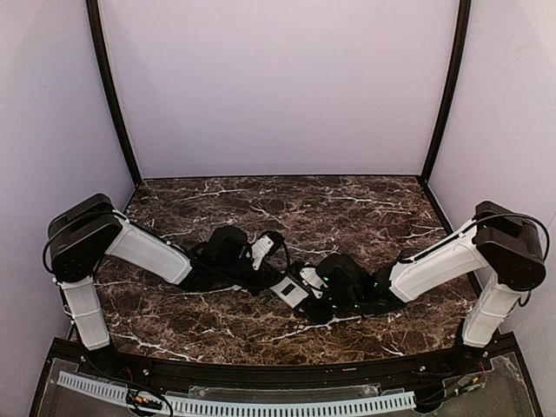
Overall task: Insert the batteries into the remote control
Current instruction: Place the battery in the battery compartment.
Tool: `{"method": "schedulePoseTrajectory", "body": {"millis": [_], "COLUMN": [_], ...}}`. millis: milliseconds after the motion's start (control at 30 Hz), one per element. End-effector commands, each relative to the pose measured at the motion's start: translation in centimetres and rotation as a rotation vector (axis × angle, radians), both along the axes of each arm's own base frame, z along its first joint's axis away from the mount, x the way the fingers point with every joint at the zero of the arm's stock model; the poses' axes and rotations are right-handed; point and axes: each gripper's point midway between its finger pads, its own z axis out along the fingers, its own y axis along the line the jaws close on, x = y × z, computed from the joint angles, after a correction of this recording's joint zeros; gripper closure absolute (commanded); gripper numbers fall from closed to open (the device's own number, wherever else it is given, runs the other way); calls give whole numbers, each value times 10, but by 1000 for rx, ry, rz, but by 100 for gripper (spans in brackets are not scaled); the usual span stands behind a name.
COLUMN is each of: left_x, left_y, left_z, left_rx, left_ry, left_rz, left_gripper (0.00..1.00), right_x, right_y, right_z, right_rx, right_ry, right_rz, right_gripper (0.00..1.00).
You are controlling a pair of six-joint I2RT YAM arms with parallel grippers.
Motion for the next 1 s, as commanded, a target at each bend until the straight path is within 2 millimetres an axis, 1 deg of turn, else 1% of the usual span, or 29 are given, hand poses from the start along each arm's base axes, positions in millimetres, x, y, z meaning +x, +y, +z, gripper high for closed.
{"method": "schedulePoseTrajectory", "body": {"millis": [0, 100, 233, 433, 533, 733, 800, 900, 967], "left_x": [1, 2, 6, 5, 3, -1, -1, -1, 0], "left_y": [-1, 1, 1, 3, 9, 24, 29, 37, 40], "left_z": [0, 1, -5, -14, -21, -28, -26, -30, -31], "left_rx": [-14, -26, -14, 24, 57, 104, 111, 146, 169], "left_ry": [-74, -106, -116, -134, -130, -126, -133, -127, -124], "left_rz": [-13, -8, 0, -23, -17, 12, 25, 46, 57], "left_gripper": [100, 100, 100, 100, 100, 100, 99, 100, 100], "right_x": [-42, -43, -44, -43, -42, -38, -36, -32, -32], "right_y": [-42, -42, -43, -45, -46, -51, -53, -55, -60], "right_z": [-49, -50, -49, -49, -51, -54, -55, -55, -58], "right_rx": [-205, -204, -203, -206, -214, -232, -235, -237, -257], "right_ry": [138, 140, 141, 140, 141, 145, 149, 147, 154], "right_rz": [76, 81, 79, 67, 57, 19, -1, -27, -43], "right_gripper": [100, 100, 100, 100, 100, 100, 100, 100, 100]}}
